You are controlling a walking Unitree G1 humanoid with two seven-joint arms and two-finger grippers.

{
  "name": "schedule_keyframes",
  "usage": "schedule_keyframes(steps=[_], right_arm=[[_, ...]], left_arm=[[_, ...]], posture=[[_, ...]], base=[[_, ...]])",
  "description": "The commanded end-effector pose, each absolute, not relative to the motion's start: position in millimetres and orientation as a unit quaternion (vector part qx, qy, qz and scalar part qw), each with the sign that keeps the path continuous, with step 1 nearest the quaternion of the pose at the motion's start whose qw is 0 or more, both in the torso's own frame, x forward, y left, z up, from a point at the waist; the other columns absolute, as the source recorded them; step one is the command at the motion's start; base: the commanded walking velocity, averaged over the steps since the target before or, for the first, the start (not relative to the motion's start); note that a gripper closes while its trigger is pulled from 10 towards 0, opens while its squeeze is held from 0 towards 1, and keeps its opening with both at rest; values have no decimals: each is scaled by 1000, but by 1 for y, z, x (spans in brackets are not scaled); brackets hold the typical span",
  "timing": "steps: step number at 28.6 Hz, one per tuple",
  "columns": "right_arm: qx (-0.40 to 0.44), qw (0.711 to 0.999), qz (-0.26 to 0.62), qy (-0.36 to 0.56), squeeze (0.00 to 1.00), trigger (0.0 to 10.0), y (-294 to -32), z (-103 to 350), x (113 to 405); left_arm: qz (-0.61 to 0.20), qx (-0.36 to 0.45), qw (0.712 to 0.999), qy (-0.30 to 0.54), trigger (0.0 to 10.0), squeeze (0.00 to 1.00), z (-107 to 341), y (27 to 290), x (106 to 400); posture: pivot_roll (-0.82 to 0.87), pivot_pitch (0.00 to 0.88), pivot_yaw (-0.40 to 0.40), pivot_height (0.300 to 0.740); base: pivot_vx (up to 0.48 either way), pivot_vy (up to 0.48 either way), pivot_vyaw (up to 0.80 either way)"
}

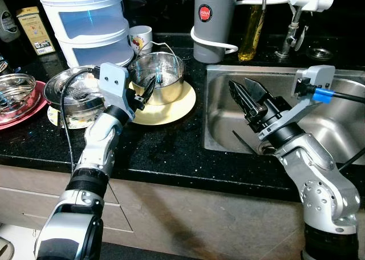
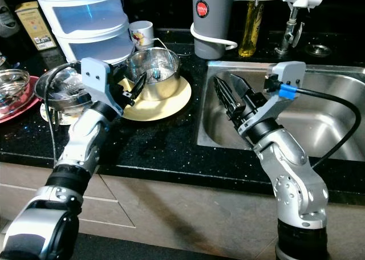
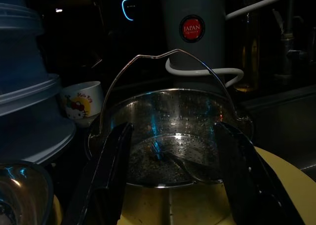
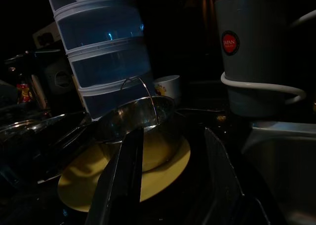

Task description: Kitchen organization

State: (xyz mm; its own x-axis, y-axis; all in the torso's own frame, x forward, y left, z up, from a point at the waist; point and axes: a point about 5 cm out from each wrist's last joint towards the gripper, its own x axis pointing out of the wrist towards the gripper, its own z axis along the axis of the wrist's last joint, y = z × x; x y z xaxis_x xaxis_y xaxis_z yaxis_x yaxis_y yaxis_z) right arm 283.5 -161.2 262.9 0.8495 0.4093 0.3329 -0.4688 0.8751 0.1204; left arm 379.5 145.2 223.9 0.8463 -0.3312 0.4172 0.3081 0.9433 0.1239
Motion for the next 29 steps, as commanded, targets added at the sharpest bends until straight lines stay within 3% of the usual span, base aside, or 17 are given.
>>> schedule_keyframes(steps=[1,8,29], right_arm=[[104,955,236,-145,0,10000,-159,262,281],[107,956,234,-143,0,10000,-159,261,279],[112,954,239,-141,0,10000,-155,261,277]], left_arm=[[-162,39,964,-209,10000,0,220,149,382],[-192,67,952,-231,10000,0,224,135,378],[-199,96,947,-232,10000,0,216,132,378]], posture=[[-191,117,42,740],[-190,119,45,740],[-209,118,45,740]], base=[[0,0,0],[0,0,0],[0,0,0]])
